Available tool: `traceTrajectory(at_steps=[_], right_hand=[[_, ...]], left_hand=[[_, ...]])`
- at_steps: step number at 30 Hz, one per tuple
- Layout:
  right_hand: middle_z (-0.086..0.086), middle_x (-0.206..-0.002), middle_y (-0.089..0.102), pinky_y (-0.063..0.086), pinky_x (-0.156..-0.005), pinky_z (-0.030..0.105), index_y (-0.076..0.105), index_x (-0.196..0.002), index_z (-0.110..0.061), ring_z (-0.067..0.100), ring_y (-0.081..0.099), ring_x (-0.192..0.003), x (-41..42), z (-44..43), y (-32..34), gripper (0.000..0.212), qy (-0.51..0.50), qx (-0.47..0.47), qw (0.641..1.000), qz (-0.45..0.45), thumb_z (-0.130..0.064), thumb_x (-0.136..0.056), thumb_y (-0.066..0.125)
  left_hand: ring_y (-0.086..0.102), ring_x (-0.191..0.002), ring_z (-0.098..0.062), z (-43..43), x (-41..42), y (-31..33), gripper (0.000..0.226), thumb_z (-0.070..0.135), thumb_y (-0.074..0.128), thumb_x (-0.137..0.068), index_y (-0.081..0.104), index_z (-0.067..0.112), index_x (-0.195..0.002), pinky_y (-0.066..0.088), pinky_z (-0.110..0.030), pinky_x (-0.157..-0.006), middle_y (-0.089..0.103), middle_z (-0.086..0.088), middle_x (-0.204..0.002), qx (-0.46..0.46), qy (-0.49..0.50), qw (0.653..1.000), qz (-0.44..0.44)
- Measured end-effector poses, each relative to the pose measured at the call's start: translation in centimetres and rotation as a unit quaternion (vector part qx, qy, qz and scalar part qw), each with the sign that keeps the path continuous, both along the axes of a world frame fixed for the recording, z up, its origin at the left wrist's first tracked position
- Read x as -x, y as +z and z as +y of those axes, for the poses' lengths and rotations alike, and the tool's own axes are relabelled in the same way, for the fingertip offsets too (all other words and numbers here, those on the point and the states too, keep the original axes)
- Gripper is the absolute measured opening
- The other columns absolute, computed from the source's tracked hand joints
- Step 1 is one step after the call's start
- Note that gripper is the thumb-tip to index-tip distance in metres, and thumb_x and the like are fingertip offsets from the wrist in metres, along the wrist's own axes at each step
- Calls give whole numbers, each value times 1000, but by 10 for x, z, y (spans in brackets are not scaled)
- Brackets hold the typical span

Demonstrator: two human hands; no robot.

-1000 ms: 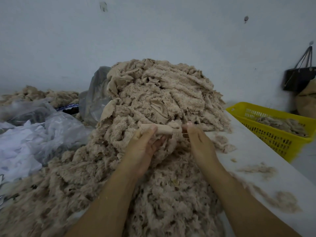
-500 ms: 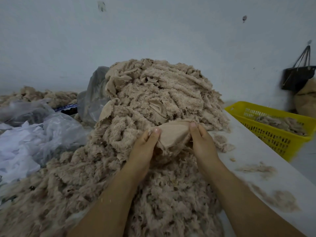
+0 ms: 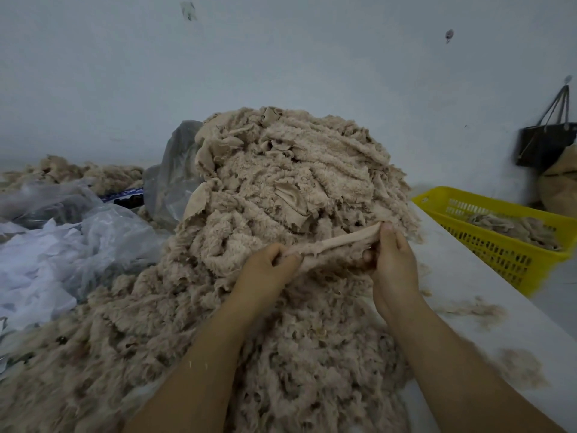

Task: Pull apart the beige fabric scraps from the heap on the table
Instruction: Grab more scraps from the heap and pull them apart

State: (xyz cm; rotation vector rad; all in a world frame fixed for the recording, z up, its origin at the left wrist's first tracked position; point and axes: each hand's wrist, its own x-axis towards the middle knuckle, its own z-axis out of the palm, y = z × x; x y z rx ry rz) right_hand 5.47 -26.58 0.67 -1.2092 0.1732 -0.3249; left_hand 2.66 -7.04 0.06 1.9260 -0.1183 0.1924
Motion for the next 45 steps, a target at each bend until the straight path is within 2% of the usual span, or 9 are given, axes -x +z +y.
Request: traceTrajectory(at_steps=[6, 11, 17, 22, 26, 29, 35, 40, 45], right_hand=[[-13, -56, 60, 39, -60, 40, 62, -89, -26, 17, 43, -53, -1, -5, -3, 28, -26, 69, 997, -14, -42, -104, 45], [0, -80, 65, 51, -58, 28, 63, -94, -22, 12, 61, -59, 0, -2, -2, 24, -7, 8, 999, -37, -35, -105, 46], [8, -111, 66, 58, -63, 30, 60, -120, -20, 19, 69, -85, -4, -3, 0, 27, 70, -116, 991, -20, -34, -106, 42], [8, -125, 69, 56, -93, 43, 60, -130, -17, 21, 68, -109, 0, 9, 4, 34, 130, -119, 984, -11, -35, -104, 47], [10, -126, 68, 51, -102, 48, 60, -131, -13, 26, 65, -116, 2, 12, 3, 37, 158, -90, 983, -10, -34, -104, 46], [12, -116, 72, 58, -86, 44, 64, -122, -15, 25, 70, -104, 4, 12, 5, 31, 163, -87, 983, -14, -33, -105, 44], [12, -112, 73, 60, -67, 39, 63, -123, -15, 25, 72, -93, 3, 13, 2, 54, 184, -56, 981, -5, -56, -88, 57], [-18, -110, 73, 53, -91, 23, 72, -108, -42, 5, 67, -109, 11, 20, -15, 63, 281, 259, 923, -35, -89, -71, 52], [-3, -82, 75, 50, -72, 25, 75, -83, -28, 6, 69, -79, 8, 25, -14, 48, 154, 351, 924, -4, -65, -92, 47]], left_hand=[[53, -70, -19, 0, 4, 8, 26, 41, 59, -98, 66, 19, -84, 46, -29, -63, 60, 0, -77, 158, 7, 987, 4], [66, -104, -21, -3, 4, 9, 22, 34, 59, -98, 75, 27, -83, 52, -42, -98, 73, -3, -101, 230, -6, 973, -4], [57, -61, -5, -7, 4, 0, 30, 44, 58, -95, 68, 34, -69, 46, -19, -56, 62, 14, -67, 105, -34, 994, -2], [61, -90, 16, -18, 8, -3, 26, 81, 60, -71, 62, 65, -91, 44, 1, -69, 66, 39, -97, -56, -126, 990, 5], [65, -75, 11, -18, 5, -6, 10, 58, 67, -85, 66, 52, -77, 46, -5, -63, 69, 31, -77, -8, -87, 996, -5], [48, -47, 2, -17, 1, -10, 40, 39, 61, -97, 62, 36, -57, 36, -11, -49, 51, 19, -50, 30, -39, 999, -21], [51, -79, -21, -16, 6, 2, 46, 39, 64, -95, 58, -6, -101, 41, -38, -76, 56, -7, -83, 164, -24, 986, 4], [53, -82, -19, -17, 4, 0, 51, 50, 61, -94, 61, 0, -87, 44, -36, -77, 60, -6, -88, 128, -4, 992, 1], [61, -53, -11, -17, 2, 4, 46, 42, 41, -105, 69, 15, -80, 50, -19, -54, 68, 1, -63, 139, 72, 987, -45]])
